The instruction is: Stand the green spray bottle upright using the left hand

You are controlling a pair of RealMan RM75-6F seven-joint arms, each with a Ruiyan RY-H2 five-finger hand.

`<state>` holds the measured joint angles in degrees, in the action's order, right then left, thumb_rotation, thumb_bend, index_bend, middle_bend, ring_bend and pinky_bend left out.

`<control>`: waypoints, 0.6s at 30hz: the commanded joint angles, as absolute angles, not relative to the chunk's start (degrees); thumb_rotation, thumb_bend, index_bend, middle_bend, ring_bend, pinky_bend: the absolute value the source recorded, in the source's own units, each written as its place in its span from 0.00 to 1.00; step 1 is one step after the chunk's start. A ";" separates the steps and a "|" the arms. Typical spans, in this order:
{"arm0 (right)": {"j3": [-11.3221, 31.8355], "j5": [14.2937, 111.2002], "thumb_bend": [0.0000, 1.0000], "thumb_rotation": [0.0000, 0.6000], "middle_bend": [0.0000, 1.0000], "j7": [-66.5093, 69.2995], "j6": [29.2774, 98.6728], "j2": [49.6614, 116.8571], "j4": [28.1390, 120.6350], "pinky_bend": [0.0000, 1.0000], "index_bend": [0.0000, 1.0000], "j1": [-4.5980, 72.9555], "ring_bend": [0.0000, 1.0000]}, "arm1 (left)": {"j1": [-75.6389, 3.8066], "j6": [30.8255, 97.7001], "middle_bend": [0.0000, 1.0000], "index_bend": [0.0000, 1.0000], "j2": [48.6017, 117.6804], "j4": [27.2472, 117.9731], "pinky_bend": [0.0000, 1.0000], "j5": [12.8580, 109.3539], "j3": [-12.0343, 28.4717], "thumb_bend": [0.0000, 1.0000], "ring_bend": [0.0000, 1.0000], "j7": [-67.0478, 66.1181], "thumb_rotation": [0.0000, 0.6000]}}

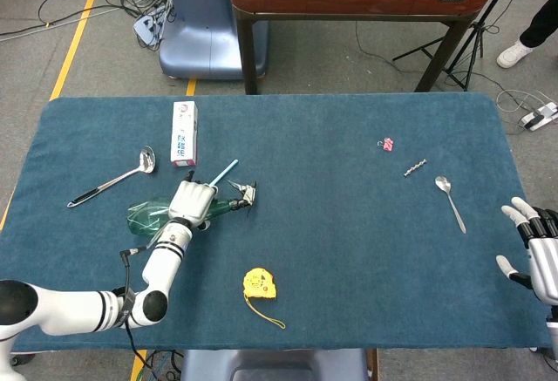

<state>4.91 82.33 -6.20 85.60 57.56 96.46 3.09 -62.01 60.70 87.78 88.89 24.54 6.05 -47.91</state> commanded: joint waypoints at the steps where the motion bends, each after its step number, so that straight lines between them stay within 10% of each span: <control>1: 4.90 82.41 0.18 1.00 0.14 -6.17 85.63 57.55 96.44 0.14 0.20 3.08 0.12 | -58.21 59.01 0.53 0.51 82.51 94.30 0.07 29.18 9.10 0.25 0.32 -38.61 1.00; 18: 4.91 83.01 0.18 1.00 0.14 -6.24 85.69 57.83 96.77 0.14 0.20 3.21 0.12 | -42.18 52.93 0.52 0.46 75.09 96.74 0.09 61.82 18.15 0.25 0.31 15.09 1.00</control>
<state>4.91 83.01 -6.24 85.70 57.83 96.77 3.20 -46.20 54.57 75.21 98.39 54.01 16.18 4.66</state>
